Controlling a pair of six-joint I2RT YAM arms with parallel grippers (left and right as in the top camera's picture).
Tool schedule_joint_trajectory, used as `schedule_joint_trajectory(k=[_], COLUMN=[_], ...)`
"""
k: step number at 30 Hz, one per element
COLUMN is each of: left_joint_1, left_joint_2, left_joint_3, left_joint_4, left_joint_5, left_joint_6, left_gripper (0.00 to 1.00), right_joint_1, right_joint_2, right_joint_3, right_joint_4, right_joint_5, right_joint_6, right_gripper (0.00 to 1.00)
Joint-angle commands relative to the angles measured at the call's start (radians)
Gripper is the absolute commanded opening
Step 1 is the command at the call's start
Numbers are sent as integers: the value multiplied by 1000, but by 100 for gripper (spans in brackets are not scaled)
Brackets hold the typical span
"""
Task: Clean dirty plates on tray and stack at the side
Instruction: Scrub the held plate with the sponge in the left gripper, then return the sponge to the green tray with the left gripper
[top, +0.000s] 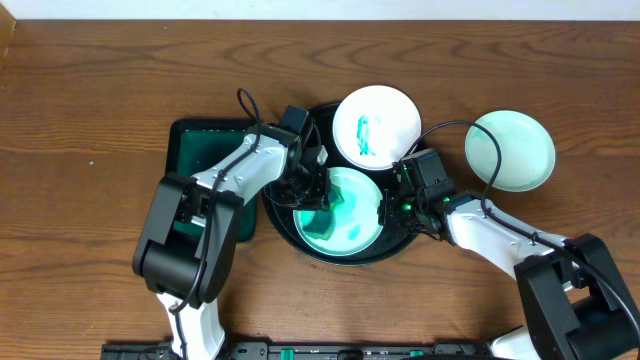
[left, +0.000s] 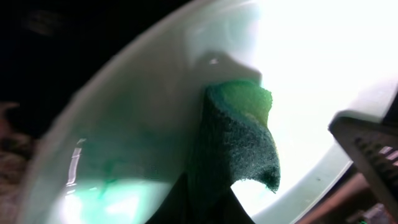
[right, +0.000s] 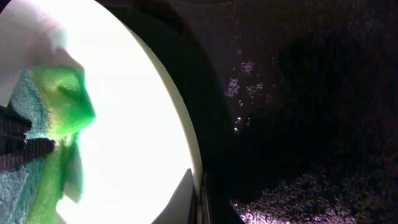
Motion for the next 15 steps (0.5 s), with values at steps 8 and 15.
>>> schedule_joint_trajectory(k=[8,15], left_joint_1=[22,23], left_joint_2=[-75,-235], left_joint_3=[34,38], left_joint_4=[-36,-73], left_joint_5=[-378,-381], left_joint_6=[20,12], left_gripper=[7,7], right_joint_1=[13,13], right_joint_2=[48,48], right_joint_3=[-29,-29], right_joint_4=[-27,-34], right_joint_5=[44,43], right_joint_6=[-21,-22], right_gripper=[1,1])
